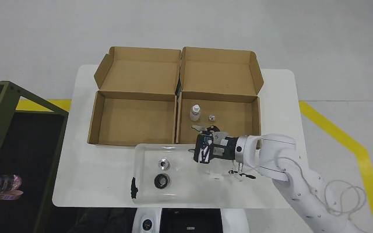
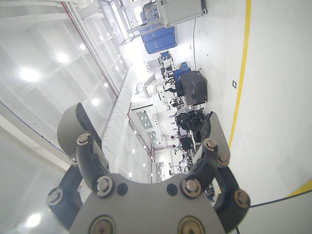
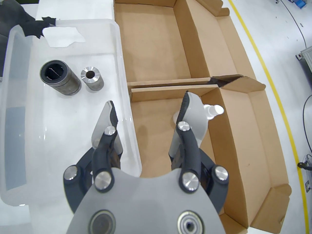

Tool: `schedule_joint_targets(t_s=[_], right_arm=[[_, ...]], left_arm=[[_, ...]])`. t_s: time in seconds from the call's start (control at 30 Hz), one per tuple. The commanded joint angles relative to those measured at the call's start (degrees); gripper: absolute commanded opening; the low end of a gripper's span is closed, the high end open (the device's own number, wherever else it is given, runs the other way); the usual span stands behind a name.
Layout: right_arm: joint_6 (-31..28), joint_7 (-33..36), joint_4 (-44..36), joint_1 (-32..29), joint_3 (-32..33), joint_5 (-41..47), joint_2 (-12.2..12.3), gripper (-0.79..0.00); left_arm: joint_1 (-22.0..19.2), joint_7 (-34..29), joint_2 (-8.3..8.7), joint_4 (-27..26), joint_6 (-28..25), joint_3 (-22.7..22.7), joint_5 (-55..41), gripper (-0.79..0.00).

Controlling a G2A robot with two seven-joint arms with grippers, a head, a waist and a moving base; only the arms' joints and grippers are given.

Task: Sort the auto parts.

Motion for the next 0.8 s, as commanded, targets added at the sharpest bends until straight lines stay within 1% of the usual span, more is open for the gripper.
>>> schedule_joint_targets(t_s=[0.0, 0.07, 0.2, 0.43, 0.7, 0.77], right_arm=[[-0.3, -0.3, -0.4, 0.0, -1.0, -0.3, -0.1, -0.292], [-0.7, -0.4, -0.8, 0.1, -2.4, -1.0, -0.3, -0.28], [-1.2, -0.1, -1.3, 0.5, -6.4, -2.1, -0.8, -0.296], [-0.6, 0.3, 0.7, 2.6, -12.4, -3.7, -2.0, -0.299], [0.2, 1.2, 3.5, 6.2, -17.2, -4.6, -3.7, -0.339], [0.3, 1.5, 4.2, 6.9, -18.1, -4.6, -4.0, -0.363]], left_arm=[[0.0, 0.0, 0.0, 0.0, 0.0, 0.0, 0.0, 0.0], [0.0, 0.0, 0.0, 0.0, 0.0, 0.0, 0.0, 0.0], [0.0, 0.0, 0.0, 0.0, 0.0, 0.0, 0.0, 0.0], [0.0, 0.0, 0.0, 0.0, 0.0, 0.0, 0.0, 0.0], [0.0, 0.0, 0.0, 0.0, 0.0, 0.0, 0.0, 0.0], [0.0, 0.0, 0.0, 0.0, 0.0, 0.0, 0.0, 0.0]])
